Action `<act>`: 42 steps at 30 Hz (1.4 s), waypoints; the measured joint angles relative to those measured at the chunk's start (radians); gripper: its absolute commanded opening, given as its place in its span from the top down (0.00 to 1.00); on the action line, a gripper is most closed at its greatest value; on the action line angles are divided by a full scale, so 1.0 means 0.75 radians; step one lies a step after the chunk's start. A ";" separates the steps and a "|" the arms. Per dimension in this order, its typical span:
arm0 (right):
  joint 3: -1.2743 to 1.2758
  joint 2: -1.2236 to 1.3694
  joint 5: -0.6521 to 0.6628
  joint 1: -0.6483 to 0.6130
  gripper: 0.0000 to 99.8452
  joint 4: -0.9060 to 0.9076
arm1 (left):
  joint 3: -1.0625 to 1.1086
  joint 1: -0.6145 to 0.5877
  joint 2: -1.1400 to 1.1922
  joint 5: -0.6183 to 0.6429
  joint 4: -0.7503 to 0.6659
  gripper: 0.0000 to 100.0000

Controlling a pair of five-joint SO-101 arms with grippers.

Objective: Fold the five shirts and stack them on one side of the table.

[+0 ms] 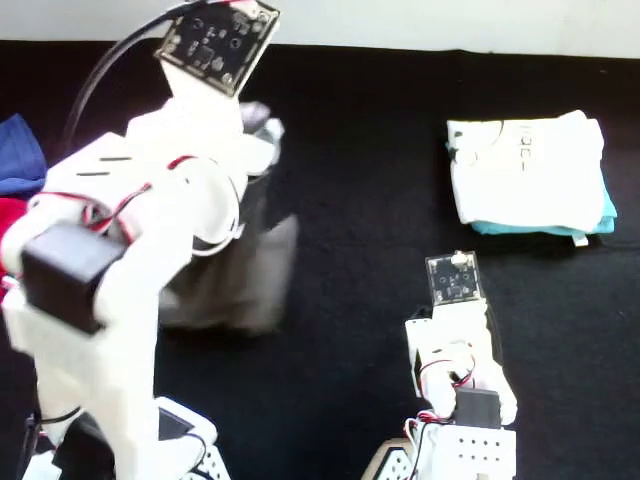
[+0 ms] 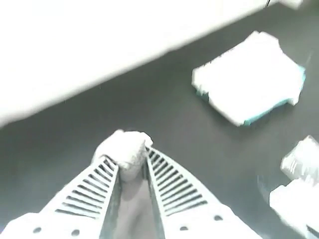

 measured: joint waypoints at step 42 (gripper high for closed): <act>-1.962 2.103 -0.227 -0.722 0.80 0.301 | 1.583 -1.465 0.000 -0.644 -0.153 0.99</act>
